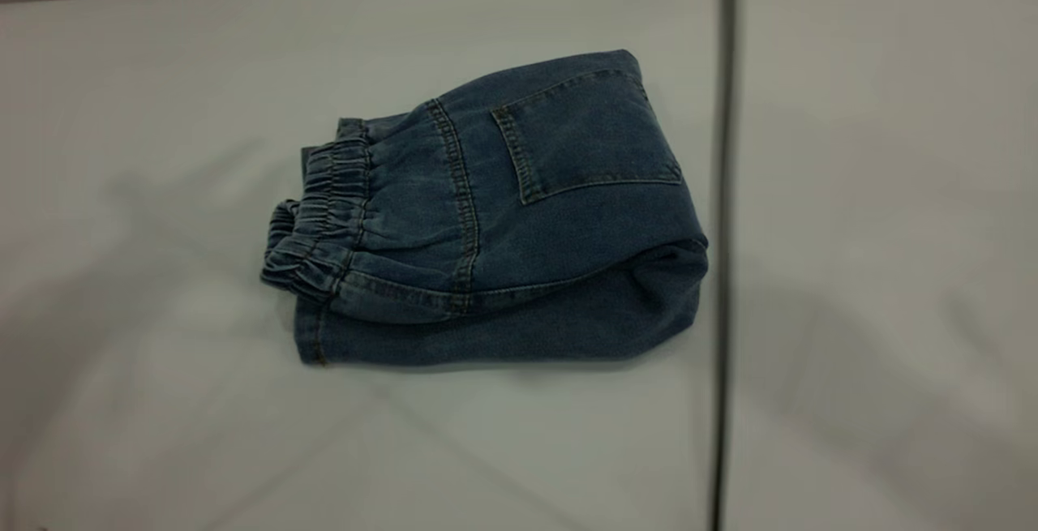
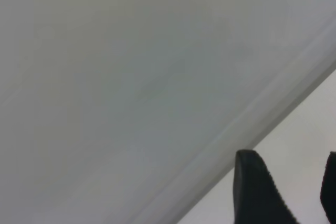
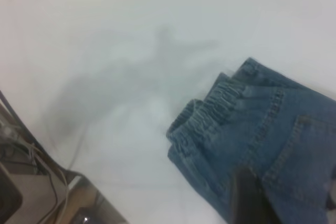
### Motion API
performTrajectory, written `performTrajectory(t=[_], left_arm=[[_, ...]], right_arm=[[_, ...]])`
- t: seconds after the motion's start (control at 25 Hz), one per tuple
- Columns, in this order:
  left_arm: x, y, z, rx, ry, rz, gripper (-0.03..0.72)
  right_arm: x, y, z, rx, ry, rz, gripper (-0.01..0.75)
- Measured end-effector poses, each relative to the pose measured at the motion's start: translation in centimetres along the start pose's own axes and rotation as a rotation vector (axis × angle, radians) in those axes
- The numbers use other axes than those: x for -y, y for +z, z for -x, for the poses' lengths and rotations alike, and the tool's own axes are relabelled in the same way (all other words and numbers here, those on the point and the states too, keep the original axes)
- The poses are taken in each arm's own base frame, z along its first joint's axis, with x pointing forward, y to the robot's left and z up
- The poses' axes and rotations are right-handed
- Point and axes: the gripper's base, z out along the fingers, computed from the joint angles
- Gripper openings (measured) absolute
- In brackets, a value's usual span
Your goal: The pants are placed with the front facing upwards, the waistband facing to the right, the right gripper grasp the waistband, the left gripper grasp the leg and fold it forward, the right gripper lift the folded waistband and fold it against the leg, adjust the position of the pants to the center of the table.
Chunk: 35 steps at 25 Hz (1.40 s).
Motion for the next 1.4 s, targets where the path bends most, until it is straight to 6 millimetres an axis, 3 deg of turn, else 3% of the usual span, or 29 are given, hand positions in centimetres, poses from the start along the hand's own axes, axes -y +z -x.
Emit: performTrajectory(t=[0.32, 0.44, 0.6, 0.84, 1.08, 1.4], left_arm=[[1.6, -4.8, 1.6, 0.038, -0.073, -0.031, 0.309], [2.5, -5.4, 1.1, -0.030, -0.112, -0.116, 0.309], [3.8, -6.7, 0.6, -0.110, -0.188, -0.203, 0.309], [6.0, -9.3, -1.1, -0.184, -0.219, -0.258, 0.306], [8.4, -11.9, -4.2, -0.211, -0.235, -0.203, 0.304], [12.0, -14.8, -10.2, -0.298, -0.322, -0.119, 0.299]], right_arm=[[-0.1, -9.7, -7.7, 0.105, -0.032, -0.131, 0.269], [0.5, -12.1, -11.6, 0.133, -0.046, -0.206, 0.269], [1.1, -13.7, -17.1, 0.169, -0.065, -0.268, 0.269], [1.8, -12.5, -24.1, 0.266, -0.080, -0.252, 0.269], [2.9, -9.1, -29.8, 0.186, -0.073, -0.249, 0.269], [3.0, -6.8, -32.0, 0.182, -0.048, -0.195, 0.269]])
